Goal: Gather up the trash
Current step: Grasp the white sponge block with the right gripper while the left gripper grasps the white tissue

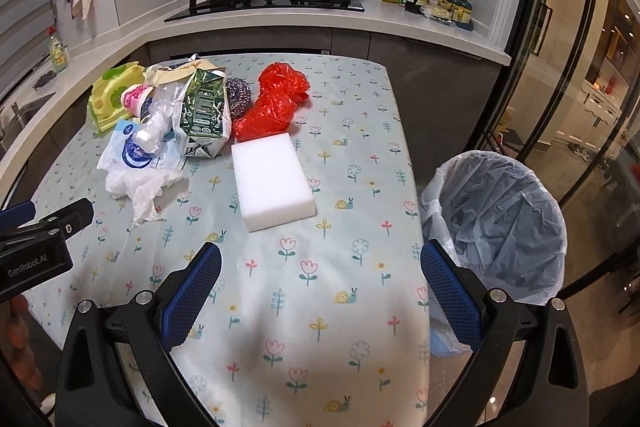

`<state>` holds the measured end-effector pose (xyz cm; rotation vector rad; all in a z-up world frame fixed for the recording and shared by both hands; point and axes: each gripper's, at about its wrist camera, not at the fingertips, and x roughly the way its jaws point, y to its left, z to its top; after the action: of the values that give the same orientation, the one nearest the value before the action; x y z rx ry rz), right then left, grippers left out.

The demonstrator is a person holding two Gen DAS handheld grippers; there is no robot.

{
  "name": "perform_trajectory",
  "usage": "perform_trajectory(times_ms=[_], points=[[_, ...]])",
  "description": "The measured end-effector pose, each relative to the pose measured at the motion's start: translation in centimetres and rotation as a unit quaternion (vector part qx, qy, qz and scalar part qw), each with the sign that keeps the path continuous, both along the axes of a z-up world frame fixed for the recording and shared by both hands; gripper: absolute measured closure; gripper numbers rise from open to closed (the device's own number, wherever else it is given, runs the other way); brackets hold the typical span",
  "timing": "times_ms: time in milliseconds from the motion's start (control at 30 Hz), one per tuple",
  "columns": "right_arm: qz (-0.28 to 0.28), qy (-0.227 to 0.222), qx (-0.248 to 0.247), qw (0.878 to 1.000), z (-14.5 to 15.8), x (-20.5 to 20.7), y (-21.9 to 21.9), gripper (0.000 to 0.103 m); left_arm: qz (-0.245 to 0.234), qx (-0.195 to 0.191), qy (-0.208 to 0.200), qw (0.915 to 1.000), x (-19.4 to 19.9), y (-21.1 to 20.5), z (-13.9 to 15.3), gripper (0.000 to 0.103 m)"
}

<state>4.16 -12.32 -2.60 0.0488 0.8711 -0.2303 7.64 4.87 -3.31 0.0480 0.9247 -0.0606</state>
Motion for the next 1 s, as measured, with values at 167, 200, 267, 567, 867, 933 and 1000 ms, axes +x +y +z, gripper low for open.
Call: perform_trajectory(times_ms=[167, 200, 267, 567, 867, 933, 1000], points=[[0.012, 0.013, 0.000, 1.000, -1.9, 3.6, 0.9, 0.007, 0.009, -0.010, 0.020, 0.9997, 2.6, 1.3, -1.5, 0.007], [0.014, 0.015, 0.002, 1.000, -2.2, 4.2, 1.0, 0.007, 0.009, -0.011, 0.023, 0.9996, 3.1, 1.3, -1.8, 0.007], [0.016, 0.024, 0.002, 1.000, -3.2, 5.7, 1.0, 0.007, 0.005, -0.013, 0.033, 0.9994, 4.2, 1.3, -2.6, 0.007], [0.023, 0.049, 0.001, 0.999, -6.5, 10.8, 1.3, 0.007, 0.014, -0.046, 0.071, 0.9963, 8.9, 0.6, -5.9, 0.007], [0.040, 0.061, -0.011, 0.997, -7.7, 11.4, 1.9, 0.030, 0.032, -0.060, 0.068, 0.9953, 10.4, 0.4, -6.4, 0.026], [0.042, 0.057, -0.001, 0.997, -7.5, 10.9, 1.8, 0.030, 0.035, -0.059, 0.072, 0.9951, 10.2, 0.5, -6.6, 0.040], [0.040, 0.054, 0.000, 0.998, -7.2, 10.2, 1.8, 0.030, 0.036, -0.054, 0.073, 0.9952, 9.9, 0.6, -6.6, 0.051]])
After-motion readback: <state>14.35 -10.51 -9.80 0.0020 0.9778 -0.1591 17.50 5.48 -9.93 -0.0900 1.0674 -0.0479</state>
